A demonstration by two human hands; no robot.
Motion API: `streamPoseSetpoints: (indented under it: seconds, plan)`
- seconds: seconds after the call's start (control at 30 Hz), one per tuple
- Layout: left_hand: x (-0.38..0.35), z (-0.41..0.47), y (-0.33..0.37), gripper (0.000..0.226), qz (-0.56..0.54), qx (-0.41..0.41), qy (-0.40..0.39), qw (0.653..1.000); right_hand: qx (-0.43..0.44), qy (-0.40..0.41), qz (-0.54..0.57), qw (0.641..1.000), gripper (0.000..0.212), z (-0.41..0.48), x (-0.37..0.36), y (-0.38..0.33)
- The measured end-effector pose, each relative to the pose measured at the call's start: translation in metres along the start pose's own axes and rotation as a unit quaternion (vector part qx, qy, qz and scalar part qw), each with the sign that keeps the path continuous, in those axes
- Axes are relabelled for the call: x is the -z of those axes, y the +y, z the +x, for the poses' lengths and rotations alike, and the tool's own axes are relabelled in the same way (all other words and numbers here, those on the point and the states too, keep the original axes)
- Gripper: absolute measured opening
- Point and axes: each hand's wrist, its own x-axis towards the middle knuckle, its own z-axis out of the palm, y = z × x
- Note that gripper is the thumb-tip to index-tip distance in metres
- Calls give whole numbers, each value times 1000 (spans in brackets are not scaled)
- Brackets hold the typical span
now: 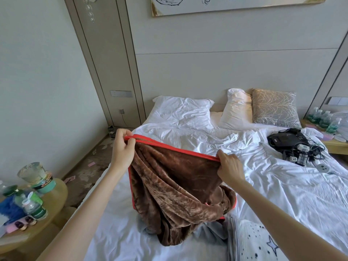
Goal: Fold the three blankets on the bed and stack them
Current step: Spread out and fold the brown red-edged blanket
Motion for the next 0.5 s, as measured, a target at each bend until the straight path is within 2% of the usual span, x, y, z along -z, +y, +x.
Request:
streamPoseSetpoints:
  seconds: [0.1, 0.17, 0.27, 0.37, 0.43, 0.5]
  plan:
    - [6, -5, -12, 20, 36, -12, -2, 999, 33, -108, -21, 993, 16, 4, 1, 9]
    - [7, -9, -18, 22, 70, -32, -19, 997, 45, -136, -60, 988, 11, 5, 0, 16]
    - [7, -13, -24, 23, 118, -55, -39, 991, 61, -106, -126, 984, 22, 4, -2, 21]
    - [10, -12, -26, 26, 174, -66, -50, 981, 65, -94, -153, 982, 18, 11, 12, 20]
    - [12, -8, -24, 30, 215, -69, -55, 973, 92, -47, -149, 983, 8, 22, 30, 17]
    - [17, 0, -18, 31, 247, -75, -52, 965, 116, -2, -151, 982, 16, 36, 54, 13]
